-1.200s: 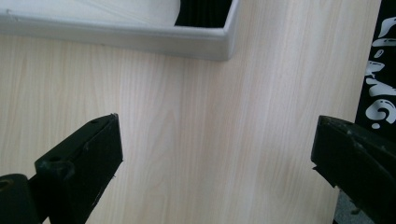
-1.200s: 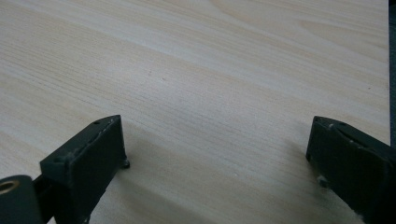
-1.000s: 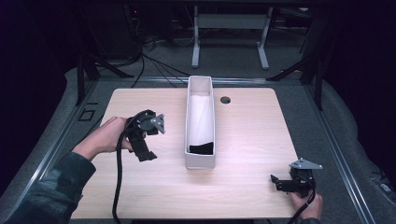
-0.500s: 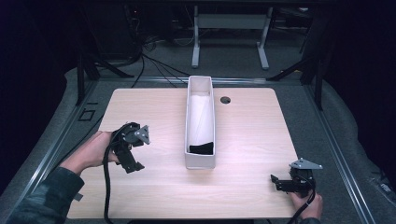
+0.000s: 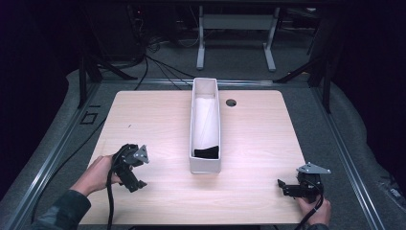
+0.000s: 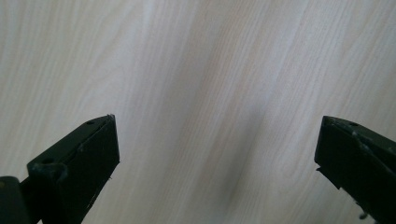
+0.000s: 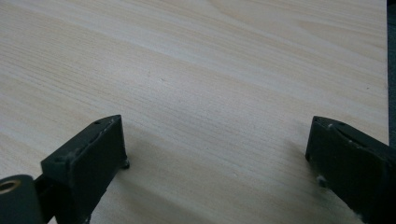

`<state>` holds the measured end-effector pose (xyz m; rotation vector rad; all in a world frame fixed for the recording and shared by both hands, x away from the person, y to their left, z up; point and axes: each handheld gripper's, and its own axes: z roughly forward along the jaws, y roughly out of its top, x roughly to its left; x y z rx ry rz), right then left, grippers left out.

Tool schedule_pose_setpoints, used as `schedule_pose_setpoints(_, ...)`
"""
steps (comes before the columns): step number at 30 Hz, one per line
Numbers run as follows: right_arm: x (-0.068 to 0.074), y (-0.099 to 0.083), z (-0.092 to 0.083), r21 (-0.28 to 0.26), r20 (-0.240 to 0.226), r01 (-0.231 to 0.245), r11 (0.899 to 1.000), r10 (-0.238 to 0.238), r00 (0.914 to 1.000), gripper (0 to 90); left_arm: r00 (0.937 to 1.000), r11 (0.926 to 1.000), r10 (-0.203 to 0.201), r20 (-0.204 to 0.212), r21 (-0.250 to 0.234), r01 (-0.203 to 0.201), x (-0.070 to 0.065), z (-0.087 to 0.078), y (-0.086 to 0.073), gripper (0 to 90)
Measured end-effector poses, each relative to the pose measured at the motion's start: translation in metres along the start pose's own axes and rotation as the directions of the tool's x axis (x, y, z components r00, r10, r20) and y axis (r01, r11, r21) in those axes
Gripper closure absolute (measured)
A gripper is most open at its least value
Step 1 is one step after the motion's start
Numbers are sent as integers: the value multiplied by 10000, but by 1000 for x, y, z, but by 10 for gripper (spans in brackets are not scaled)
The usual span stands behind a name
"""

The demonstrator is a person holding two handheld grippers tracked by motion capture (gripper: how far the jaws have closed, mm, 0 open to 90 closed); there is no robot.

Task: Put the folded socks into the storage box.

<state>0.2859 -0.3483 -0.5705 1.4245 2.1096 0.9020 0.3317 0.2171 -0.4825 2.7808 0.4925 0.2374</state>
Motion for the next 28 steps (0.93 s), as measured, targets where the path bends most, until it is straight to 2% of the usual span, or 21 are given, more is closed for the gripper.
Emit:
schedule_pose_setpoints(4, 0, 0, 0, -4, -23, 19, 10000, -19, 10000, 47, 9992, 9983, -398, 43, -430, 400, -1, 14, -15, 0)
schedule_pose_setpoints(7, 0, 0, 0, -37, -25, 5, 10000, -5, 10000, 51, 9959, 9914, -904, 96, -947, 909, 1, 23, -27, 0)
schedule_pose_setpoints(10, 0, 0, 0, -25, -25, -33, 10000, 33, 10000, 53, 9920, 9810, -1259, 62, -1481, 1254, 1, 35, -39, 0)
schedule_pose_setpoints(14, 0, 0, 0, -32, 3, -60, 10000, 60, 10000, 54, 9846, 9617, -1748, -58, -2155, 1695, 2, 51, -54, 0)
schedule_pose_setpoints(16, 0, 0, 0, -25, 28, -65, 10000, 65, 10000, 55, 9821, 9566, -1880, -63, -2280, 1817, 3, 58, -60, 0)
schedule_pose_setpoints(18, 0, 0, 0, -33, 44, -72, 10000, 72, 10000, 60, 9736, 9359, -2253, 368, -2696, 2267, 6, 61, -67, 0)
schedule_pose_setpoints(20, 0, 0, 0, -59, 34, -94, 9999, 94, 10000, 62, 9739, 9223, -2241, 364, -3148, 2240, 7, 63, -73, 0)
schedule_pose_setpoints(22, 0, 0, 0, -58, 39, -95, 9999, 95, 9999, 63, 9748, 9006, -2199, 375, -3763, 2176, 7, 66, -80, 0)
schedule_pose_setpoints(23, 0, 0, 0, -57, 41, -94, 9999, 94, 9999, 63, 9742, 8858, -2234, 315, -4106, 2164, 6, 67, -84, 0)
schedule_pose_setpoints(24, 0, 0, 0, -57, 39, -93, 9999, 93, 9999, 63, 9713, 8754, -2363, 279, -4278, 2252, 5, 68, -85, 0)
schedule_pose_setpoints(28, 0, 0, 0, -49, 103, -119, 9999, 119, 9999, 61, 9627, 8692, -2704, 127, -4268, 2498, 2, 68, -85, 0)
